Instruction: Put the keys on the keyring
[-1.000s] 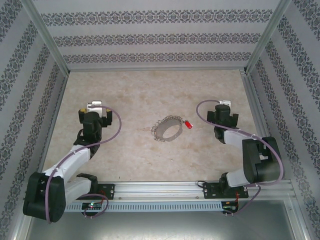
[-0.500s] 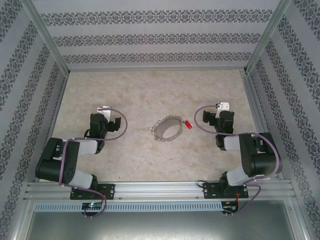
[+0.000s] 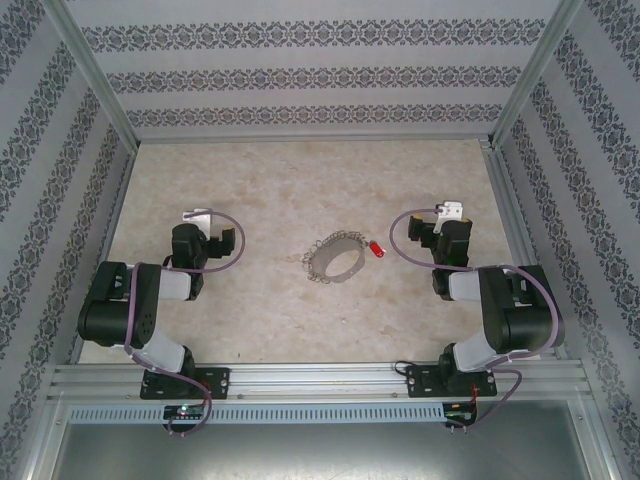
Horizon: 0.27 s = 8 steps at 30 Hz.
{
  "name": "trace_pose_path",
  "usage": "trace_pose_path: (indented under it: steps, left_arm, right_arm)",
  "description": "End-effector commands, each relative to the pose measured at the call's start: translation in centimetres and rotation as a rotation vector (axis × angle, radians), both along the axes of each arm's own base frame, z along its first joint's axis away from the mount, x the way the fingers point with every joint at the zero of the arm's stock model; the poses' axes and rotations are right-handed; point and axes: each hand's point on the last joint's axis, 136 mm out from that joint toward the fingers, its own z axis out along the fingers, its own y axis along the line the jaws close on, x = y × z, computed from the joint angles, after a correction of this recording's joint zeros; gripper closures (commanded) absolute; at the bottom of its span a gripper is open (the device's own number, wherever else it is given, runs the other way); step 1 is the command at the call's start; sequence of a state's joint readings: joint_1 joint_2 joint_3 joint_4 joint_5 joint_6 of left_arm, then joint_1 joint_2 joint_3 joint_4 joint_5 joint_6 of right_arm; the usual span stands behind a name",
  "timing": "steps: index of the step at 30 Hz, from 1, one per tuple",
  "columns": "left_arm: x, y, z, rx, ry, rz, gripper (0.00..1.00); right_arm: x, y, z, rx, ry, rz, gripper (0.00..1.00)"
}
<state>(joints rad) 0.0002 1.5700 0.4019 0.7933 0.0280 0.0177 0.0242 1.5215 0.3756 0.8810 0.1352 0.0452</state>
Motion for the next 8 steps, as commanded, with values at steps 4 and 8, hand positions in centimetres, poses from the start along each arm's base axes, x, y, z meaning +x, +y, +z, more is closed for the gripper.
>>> trace_pose_path:
  steps: [4, 8]
  left_arm:
    - [0.93, -0.06, 1.56, -0.025, -0.053, -0.004, 0.00]
    - [0.84, -0.04, 1.57, -0.025, -0.054, -0.004, 0.00]
  right_arm:
    - [0.44, 0.26, 1.14, 0.008, -0.040, 0.008, 0.02]
    - [0.28, 0.30, 1.24, 0.005, -0.046, 0.012, 0.02]
